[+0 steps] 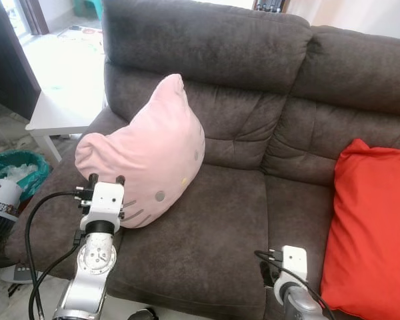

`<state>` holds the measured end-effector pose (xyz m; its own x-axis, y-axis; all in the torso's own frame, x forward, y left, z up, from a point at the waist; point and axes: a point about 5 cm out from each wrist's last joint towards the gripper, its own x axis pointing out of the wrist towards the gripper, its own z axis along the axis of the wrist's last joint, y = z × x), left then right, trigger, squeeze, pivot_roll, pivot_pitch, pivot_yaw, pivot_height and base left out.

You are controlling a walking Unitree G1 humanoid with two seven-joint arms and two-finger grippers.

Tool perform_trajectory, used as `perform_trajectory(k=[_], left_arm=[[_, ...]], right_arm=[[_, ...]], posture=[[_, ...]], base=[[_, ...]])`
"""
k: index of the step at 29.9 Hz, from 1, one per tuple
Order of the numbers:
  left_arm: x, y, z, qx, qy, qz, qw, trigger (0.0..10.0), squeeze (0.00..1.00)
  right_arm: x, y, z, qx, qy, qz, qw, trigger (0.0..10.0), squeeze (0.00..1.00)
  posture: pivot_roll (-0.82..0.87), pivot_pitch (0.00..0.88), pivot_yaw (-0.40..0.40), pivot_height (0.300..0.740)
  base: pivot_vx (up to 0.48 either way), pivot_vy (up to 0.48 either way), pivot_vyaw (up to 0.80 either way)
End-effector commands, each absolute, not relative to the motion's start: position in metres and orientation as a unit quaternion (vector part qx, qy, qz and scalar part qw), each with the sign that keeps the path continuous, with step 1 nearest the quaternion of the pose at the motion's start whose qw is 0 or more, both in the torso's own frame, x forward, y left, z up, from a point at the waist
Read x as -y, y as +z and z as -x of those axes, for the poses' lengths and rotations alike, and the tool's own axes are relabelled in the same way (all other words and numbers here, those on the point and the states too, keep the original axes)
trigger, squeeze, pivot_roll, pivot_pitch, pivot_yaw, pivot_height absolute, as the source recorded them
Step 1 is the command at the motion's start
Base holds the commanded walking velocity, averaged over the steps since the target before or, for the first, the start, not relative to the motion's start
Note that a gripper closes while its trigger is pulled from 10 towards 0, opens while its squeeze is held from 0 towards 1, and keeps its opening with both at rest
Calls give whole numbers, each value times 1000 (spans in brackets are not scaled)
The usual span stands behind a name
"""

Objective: Move the pillow to the sofa from floor

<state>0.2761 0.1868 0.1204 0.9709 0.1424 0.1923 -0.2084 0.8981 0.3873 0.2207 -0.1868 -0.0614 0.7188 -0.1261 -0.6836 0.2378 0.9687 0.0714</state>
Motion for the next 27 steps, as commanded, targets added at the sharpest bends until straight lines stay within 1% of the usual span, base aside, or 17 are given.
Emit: perform_trajectory(k=[1, 6, 11, 14, 17, 21, 27], left_arm=[[-187, 115, -272, 64, 89, -211, 971, 10000, 0], [-189, 101, -261, 35, 77, -205, 975, 10000, 0], [-191, 98, -257, 23, 85, -192, 977, 10000, 0], [-191, 98, -256, 22, 87, -187, 978, 10000, 0], [-193, 98, -257, 21, 90, -174, 980, 10000, 0], [-195, 100, -258, 21, 85, -177, 980, 10000, 0], [-201, 101, -262, 22, 79, -173, 982, 10000, 0]], right_arm=[[193, -62, -217, -349, -117, -86, 926, 10000, 0], [195, -54, -226, -313, -124, -105, 936, 10000, 0], [197, -52, -229, -303, -128, -116, 937, 10000, 0], [196, -52, -228, -304, -126, -117, 937, 10000, 0], [195, -54, -227, -316, -119, -110, 935, 10000, 0], [192, -56, -226, -328, -121, -106, 931, 10000, 0], [184, -59, -223, -341, -114, -109, 927, 10000, 0]], posture=[[211, 89, -105, 740], [207, 85, -93, 740], [220, 77, -91, 740], [223, 72, -90, 740], [242, 56, -74, 740], [256, 43, -58, 740], [245, 6, -26, 740]], base=[[0, 0, 0], [0, 0, 0], [0, 0, 0], [0, 0, 0], [0, 0, 0], [0, 0, 0], [0, 0, 0]])
